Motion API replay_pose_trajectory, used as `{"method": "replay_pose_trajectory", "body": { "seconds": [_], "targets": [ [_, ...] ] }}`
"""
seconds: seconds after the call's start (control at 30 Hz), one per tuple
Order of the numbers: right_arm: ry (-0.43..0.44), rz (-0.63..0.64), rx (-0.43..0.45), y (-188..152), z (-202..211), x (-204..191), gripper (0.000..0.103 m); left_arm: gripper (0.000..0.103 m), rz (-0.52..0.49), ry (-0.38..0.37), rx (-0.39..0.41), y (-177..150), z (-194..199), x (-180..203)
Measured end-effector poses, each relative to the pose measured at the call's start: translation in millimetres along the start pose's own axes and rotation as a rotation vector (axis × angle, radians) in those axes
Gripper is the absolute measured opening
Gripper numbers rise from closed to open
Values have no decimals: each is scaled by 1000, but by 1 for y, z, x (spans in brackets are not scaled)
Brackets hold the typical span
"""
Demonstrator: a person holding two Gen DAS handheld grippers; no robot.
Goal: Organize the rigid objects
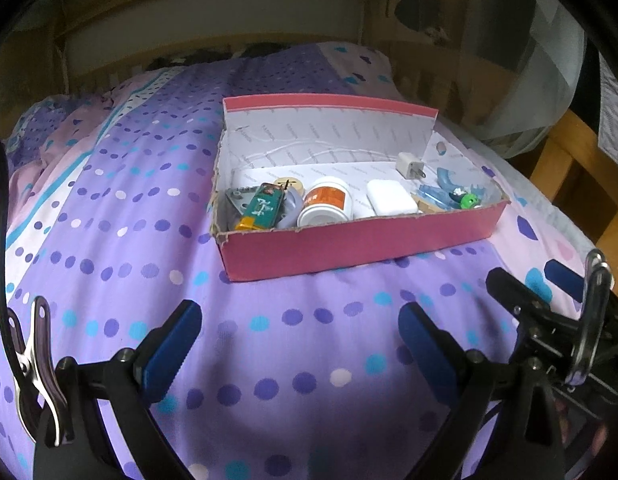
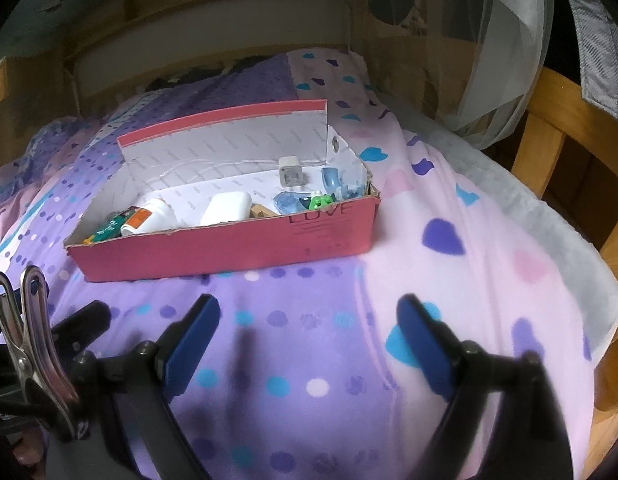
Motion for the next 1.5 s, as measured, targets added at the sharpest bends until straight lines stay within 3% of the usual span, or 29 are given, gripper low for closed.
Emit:
{"method": "replay_pose_trajectory", "body": {
  "seconds": [0.47, 1.1, 1.5],
  "targets": [
    [15, -68, 18, -5, 12, 15, 92, 101, -8, 27, 61, -4, 15, -3],
    [24, -58, 47, -16, 36, 18, 92, 101, 47, 7, 76, -20, 35, -13],
    [26, -32, 53, -22, 46, 14, 92, 101, 6, 8, 86, -25, 44, -2]
  ]
}}
Point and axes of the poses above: each gripper's, at about its wrist camera, not at the fingertips, and z roughly against the way its jaws point, x to its right, y to its top, the point moved 7 cm from there along -z, roughly the way its jaws point, and after that the axes turned 4 degrees about -z, right-handed, at the moved point
